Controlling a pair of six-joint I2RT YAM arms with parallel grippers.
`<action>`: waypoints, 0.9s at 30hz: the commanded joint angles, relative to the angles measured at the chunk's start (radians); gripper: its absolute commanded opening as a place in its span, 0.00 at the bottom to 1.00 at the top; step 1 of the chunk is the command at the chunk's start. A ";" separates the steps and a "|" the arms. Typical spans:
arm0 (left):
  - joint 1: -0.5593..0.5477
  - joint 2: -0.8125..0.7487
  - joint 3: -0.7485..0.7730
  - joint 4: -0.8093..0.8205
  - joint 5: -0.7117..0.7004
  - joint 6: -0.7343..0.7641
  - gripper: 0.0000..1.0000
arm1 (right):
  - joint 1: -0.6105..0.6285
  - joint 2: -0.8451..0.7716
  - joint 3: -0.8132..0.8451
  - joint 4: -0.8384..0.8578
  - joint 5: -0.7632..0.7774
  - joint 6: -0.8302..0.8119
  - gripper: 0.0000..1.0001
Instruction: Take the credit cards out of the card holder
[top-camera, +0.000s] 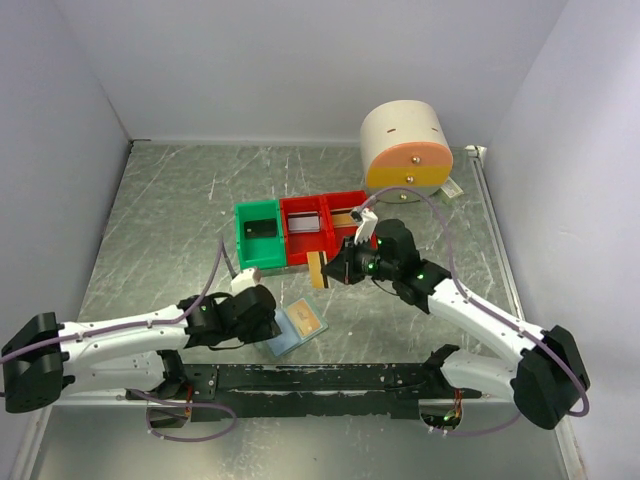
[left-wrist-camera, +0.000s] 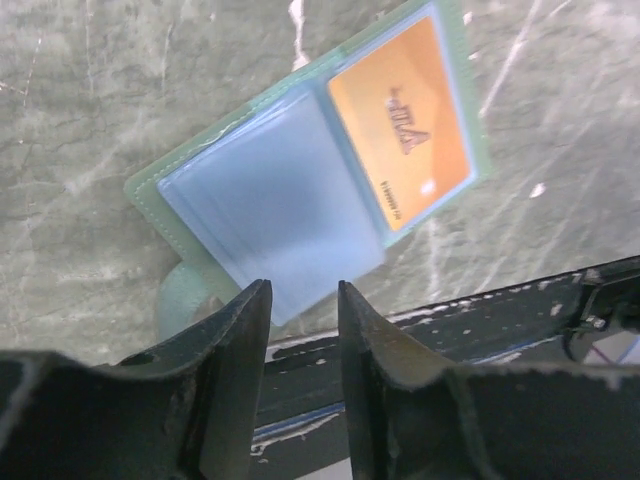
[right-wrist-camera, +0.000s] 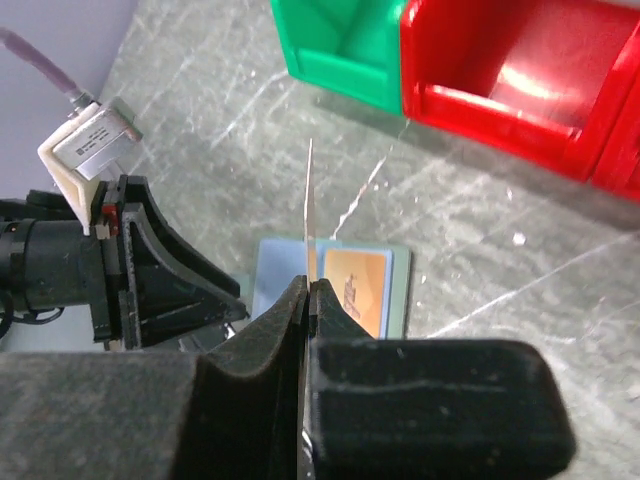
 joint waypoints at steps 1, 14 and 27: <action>0.007 -0.031 0.091 -0.099 -0.066 0.068 0.48 | -0.004 -0.038 0.033 0.021 0.047 -0.137 0.00; 0.365 -0.019 0.231 -0.174 0.092 0.438 0.83 | -0.005 -0.114 -0.014 0.287 0.401 -0.547 0.00; 0.818 -0.025 0.256 -0.150 0.283 0.773 0.88 | -0.222 0.262 0.224 0.169 0.205 -0.809 0.00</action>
